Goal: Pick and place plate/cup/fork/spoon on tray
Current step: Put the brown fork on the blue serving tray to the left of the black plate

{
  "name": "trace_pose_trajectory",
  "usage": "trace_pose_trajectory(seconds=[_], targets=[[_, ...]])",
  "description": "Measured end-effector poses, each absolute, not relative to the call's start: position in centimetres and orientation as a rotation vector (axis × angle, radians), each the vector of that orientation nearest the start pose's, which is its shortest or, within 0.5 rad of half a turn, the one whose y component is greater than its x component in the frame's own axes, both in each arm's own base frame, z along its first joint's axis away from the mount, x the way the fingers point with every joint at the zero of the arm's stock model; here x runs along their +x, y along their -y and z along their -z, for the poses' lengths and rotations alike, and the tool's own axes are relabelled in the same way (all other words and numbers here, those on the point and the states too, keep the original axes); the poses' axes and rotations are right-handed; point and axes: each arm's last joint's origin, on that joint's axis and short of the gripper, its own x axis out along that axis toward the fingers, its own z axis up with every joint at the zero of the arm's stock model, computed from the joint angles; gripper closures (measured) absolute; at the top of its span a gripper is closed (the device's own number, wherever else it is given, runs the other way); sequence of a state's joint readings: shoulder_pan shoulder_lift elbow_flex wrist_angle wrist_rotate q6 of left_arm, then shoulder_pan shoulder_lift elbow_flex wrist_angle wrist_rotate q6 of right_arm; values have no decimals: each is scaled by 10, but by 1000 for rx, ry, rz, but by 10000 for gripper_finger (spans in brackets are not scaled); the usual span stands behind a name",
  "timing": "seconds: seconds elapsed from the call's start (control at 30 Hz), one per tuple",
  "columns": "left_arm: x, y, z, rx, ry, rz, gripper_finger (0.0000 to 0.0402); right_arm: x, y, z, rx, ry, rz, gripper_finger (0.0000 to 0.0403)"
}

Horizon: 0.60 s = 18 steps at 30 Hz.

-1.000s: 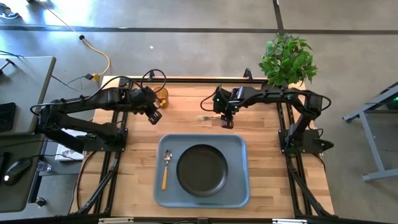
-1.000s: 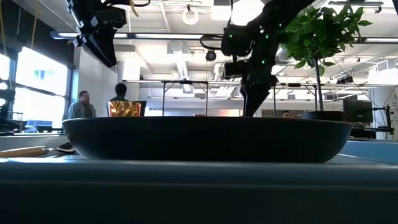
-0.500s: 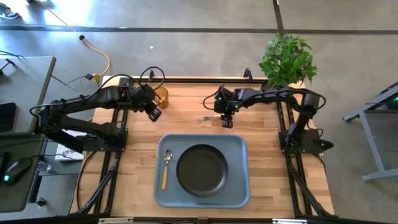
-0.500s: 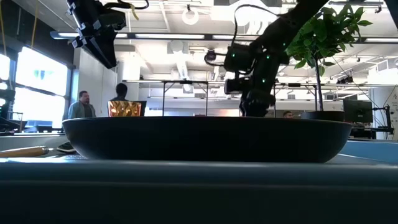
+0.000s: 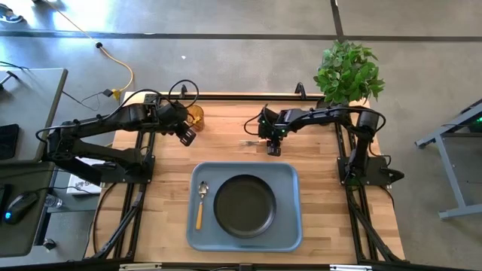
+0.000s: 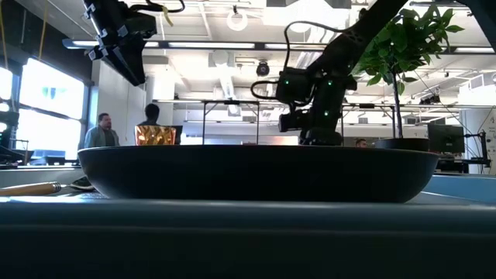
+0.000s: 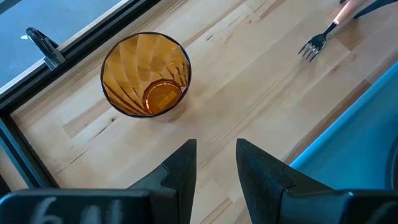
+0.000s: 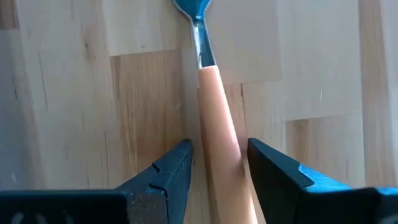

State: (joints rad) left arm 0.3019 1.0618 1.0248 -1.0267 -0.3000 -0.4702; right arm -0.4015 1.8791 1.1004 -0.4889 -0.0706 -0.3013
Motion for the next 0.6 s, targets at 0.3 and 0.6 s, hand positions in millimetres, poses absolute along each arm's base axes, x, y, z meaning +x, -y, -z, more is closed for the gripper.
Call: trace_pose_trajectory(seconds=[0.3, 0.6], targets=[[174, -63, -302, -411, -931, -786, 300, 319, 133, -133, 144, -1259, 181, 313], [174, -63, -302, -411, -931, -785, 300, 319, 132, -132, 225, -1260, 262, 366]])
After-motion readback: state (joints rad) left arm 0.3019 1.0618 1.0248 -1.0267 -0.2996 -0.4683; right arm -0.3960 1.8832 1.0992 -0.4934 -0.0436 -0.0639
